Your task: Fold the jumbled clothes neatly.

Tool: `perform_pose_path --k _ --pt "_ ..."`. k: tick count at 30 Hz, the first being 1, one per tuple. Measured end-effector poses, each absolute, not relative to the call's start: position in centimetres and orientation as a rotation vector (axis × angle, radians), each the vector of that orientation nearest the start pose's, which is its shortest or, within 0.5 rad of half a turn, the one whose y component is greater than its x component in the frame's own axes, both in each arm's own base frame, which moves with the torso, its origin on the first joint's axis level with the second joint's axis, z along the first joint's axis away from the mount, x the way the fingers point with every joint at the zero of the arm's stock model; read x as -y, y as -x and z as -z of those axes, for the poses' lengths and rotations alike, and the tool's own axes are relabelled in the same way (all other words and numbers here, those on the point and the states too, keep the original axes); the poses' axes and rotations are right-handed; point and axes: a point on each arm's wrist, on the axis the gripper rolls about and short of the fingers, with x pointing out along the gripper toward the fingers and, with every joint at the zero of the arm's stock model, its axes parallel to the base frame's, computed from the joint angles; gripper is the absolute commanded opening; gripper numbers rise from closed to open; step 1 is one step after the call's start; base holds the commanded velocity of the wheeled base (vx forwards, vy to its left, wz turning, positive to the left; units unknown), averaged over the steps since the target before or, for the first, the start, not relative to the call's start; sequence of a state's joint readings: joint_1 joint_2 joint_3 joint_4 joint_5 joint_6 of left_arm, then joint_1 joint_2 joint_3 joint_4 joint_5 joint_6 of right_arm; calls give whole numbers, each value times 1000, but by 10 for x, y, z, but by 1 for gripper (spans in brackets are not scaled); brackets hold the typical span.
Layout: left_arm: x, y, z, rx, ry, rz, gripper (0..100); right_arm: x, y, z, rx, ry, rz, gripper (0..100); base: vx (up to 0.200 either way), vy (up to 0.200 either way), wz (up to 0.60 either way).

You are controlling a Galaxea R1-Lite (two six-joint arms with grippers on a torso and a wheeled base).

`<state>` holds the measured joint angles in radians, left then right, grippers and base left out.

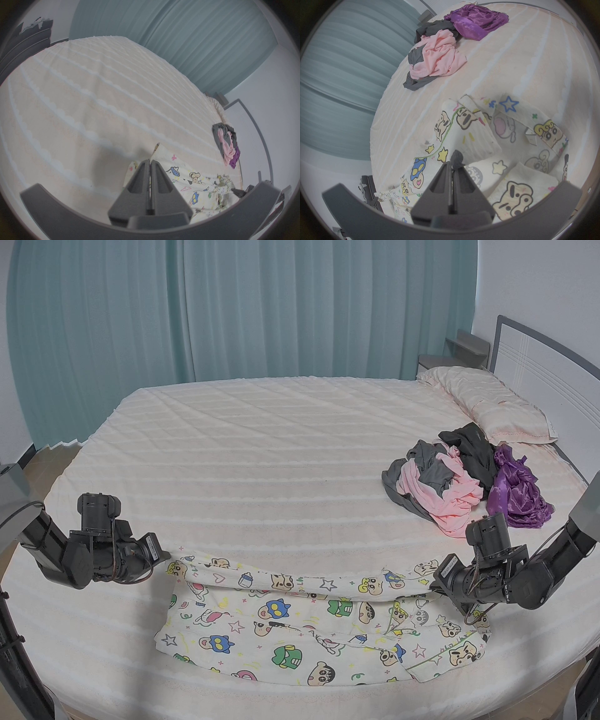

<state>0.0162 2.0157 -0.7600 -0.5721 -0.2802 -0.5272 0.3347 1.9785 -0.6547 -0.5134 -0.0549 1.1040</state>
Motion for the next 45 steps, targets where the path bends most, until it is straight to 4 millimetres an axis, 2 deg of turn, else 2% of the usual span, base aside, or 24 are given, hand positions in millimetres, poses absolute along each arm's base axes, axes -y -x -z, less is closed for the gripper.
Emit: perform_pose_path --k 15,24,25,34,45 --pt "1 -295 -36 -858 507 72 0 -102 -252 -31 -903 -820 168 0 0 0 0" --pt "2 -283 -29 -898 491 70 0 -102 -244 -27 -899 -783 207 0 0 0 0" --pt "2 -282 -29 -900 490 70 100 -102 -243 -26 -900 -781 208 100 0 0 0" --pt "1 -276 -27 -918 491 62 100 -101 -236 -31 -893 -777 199 100 0 0 0" --pt "-18 -261 -38 -882 540 8 100 -94 -231 -65 -796 -792 131 100 0 0 0"
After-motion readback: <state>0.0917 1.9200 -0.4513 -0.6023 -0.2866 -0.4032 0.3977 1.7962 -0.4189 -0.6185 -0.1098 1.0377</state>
